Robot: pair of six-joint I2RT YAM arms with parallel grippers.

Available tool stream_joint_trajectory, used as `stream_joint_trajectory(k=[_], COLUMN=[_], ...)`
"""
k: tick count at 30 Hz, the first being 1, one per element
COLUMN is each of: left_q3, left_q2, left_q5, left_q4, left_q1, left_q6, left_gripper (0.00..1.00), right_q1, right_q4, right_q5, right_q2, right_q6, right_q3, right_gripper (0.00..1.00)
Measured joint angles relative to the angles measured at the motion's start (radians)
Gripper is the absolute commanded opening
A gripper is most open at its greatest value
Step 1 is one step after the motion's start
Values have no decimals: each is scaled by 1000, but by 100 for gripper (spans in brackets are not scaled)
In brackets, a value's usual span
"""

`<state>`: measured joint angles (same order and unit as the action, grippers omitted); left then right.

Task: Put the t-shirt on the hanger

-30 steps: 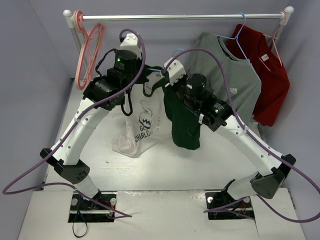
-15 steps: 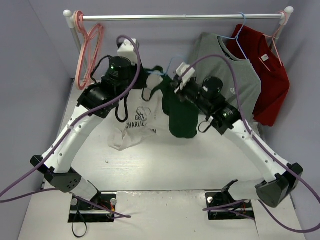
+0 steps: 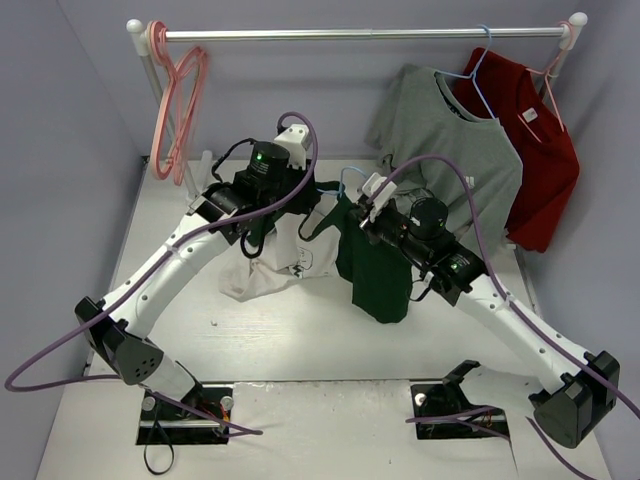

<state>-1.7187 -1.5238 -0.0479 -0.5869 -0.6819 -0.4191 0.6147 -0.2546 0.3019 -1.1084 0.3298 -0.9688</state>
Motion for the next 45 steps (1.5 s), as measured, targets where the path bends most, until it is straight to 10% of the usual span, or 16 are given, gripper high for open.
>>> stream_joint_trajectory(k=[18,45], left_q3=[-9,-171], left_q2=[85,-146], left_q5=[-278,-872], left_q4=[-7,-280], left_q1=[134,297], left_q6=[335,889], left_gripper=[59,63], right_q1=[-101,-197], right_q4=[-42,60], right_q5=[83,361], right_q2=[2,-14], right_q6=[-42,-42], right_q3=[46,-18], right_gripper=[0,0])
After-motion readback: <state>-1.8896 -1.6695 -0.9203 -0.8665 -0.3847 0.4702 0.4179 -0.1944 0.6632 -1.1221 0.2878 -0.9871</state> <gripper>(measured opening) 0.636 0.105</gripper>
